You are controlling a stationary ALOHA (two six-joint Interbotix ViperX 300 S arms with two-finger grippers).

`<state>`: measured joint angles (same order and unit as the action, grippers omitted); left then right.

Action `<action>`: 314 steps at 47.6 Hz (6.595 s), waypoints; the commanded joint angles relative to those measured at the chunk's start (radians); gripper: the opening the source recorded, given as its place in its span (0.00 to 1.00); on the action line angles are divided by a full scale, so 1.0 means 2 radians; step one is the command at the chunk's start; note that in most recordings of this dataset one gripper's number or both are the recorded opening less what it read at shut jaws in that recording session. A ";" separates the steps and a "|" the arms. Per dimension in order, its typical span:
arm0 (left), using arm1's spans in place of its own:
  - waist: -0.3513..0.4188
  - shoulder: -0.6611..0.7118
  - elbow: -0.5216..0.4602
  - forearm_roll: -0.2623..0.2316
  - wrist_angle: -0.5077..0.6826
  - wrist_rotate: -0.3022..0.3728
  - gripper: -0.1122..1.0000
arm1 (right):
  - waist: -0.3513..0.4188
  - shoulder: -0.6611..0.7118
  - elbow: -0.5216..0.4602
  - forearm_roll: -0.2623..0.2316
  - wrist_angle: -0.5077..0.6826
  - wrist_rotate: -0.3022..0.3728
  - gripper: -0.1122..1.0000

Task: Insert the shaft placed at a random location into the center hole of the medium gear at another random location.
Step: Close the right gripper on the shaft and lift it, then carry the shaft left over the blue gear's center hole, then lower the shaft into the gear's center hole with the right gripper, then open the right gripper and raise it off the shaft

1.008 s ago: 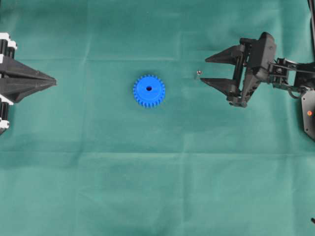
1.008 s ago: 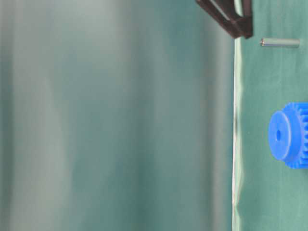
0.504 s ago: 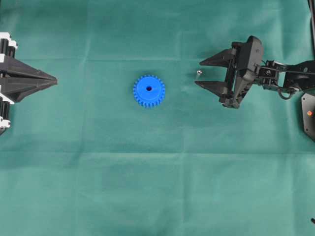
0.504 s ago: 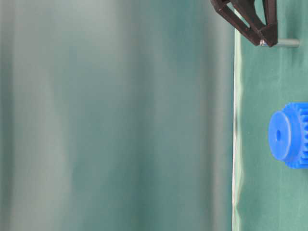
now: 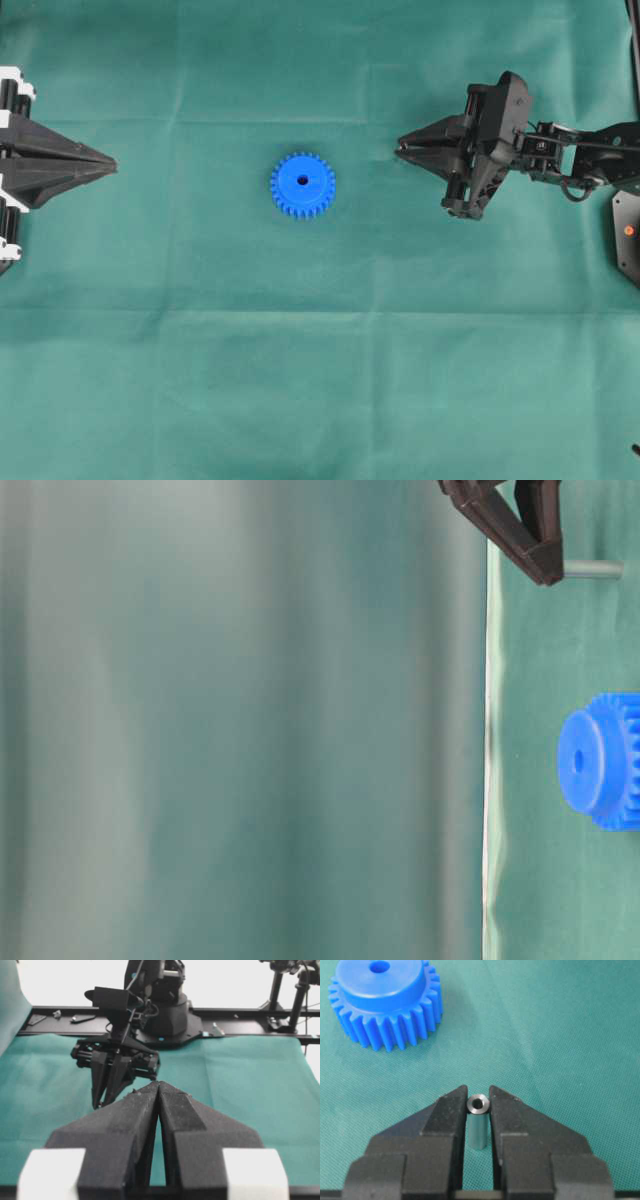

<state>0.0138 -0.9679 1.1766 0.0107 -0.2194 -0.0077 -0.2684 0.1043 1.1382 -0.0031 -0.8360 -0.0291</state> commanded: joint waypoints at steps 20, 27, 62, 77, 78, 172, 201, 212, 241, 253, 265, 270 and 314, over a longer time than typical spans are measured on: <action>0.001 0.001 -0.012 0.002 -0.001 -0.001 0.10 | -0.002 -0.055 -0.008 0.002 0.031 -0.005 0.22; 0.001 0.001 -0.012 0.001 -0.001 -0.001 0.10 | -0.002 -0.110 -0.012 0.001 0.083 -0.006 0.22; 0.001 0.004 -0.011 0.002 0.002 -0.001 0.10 | 0.001 -0.137 -0.032 0.002 0.132 0.000 0.22; 0.001 0.005 -0.011 0.002 0.002 -0.001 0.10 | 0.030 -0.086 -0.097 0.002 0.142 0.001 0.22; 0.001 0.005 -0.011 0.002 0.002 -0.001 0.10 | 0.031 -0.082 -0.102 0.002 0.143 0.001 0.22; 0.001 0.005 -0.011 0.001 0.005 -0.002 0.10 | 0.077 0.044 -0.231 0.004 0.183 0.000 0.22; 0.001 0.005 -0.011 0.001 0.005 -0.002 0.10 | 0.077 0.067 -0.235 0.004 0.183 0.000 0.22; 0.001 0.005 -0.010 0.002 0.005 -0.002 0.10 | 0.077 0.068 -0.235 0.004 0.175 0.000 0.22; 0.001 0.005 -0.011 0.002 0.008 -0.002 0.10 | 0.077 0.068 -0.235 0.004 0.177 0.000 0.94; 0.002 0.005 -0.011 0.002 0.008 -0.002 0.10 | 0.077 0.067 -0.236 0.004 0.177 0.000 0.91; 0.001 0.005 -0.011 0.002 0.008 -0.002 0.10 | 0.077 0.029 -0.232 0.004 0.199 -0.001 0.91; 0.001 0.004 -0.011 0.001 0.008 -0.002 0.10 | 0.077 0.008 -0.232 0.004 0.216 -0.002 0.91; 0.001 0.002 -0.011 0.002 0.008 -0.002 0.10 | 0.077 -0.088 -0.131 0.030 0.229 0.001 0.91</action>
<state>0.0138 -0.9664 1.1750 0.0107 -0.1979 -0.0092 -0.1166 -0.0230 0.8652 0.0522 -0.3697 -0.0291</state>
